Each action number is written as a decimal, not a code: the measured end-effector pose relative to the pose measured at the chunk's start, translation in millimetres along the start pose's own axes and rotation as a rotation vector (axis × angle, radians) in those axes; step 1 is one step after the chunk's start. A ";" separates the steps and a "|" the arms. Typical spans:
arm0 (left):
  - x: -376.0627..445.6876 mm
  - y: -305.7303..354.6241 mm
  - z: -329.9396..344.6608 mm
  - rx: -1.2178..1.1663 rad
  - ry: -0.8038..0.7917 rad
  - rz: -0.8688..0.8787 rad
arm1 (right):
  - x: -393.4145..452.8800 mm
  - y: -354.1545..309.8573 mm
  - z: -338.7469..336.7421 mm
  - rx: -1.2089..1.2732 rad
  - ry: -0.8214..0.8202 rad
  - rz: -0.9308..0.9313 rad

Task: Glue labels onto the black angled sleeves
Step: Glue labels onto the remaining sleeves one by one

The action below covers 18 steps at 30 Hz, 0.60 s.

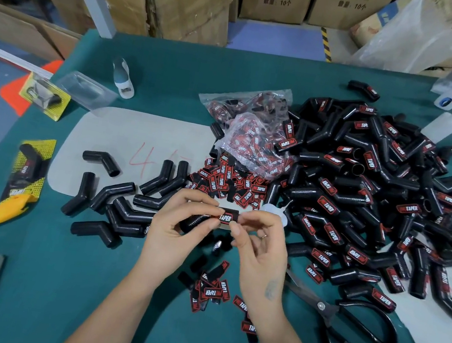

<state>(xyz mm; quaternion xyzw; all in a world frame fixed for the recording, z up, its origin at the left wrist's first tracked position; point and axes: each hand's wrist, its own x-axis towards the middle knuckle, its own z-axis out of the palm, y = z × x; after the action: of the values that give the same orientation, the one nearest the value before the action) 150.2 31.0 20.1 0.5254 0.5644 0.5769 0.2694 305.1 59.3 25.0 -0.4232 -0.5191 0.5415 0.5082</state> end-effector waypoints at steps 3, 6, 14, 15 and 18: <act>-0.3 1.5 1.2 0.010 -0.026 0.007 | 0.0 -0.9 0.2 -0.065 -0.055 -0.067; -0.9 2.2 2.0 0.022 -0.041 0.016 | 1.1 0.7 -1.2 -0.106 -0.045 -0.104; -0.6 2.7 0.6 0.018 -0.045 -0.001 | 4.1 3.9 -4.4 -0.067 -0.052 -0.065; -0.5 2.4 0.3 0.018 -0.043 0.002 | 4.4 4.3 -4.7 -0.056 -0.057 -0.058; -0.1 1.9 0.2 0.014 -0.038 0.009 | 5.5 5.1 -6.0 -0.039 -0.064 -0.046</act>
<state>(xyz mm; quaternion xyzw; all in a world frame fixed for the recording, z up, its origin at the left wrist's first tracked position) 151.0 30.5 21.8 0.5407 0.5609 0.5641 0.2735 309.7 65.8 19.7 -0.4035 -0.5549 0.5329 0.4953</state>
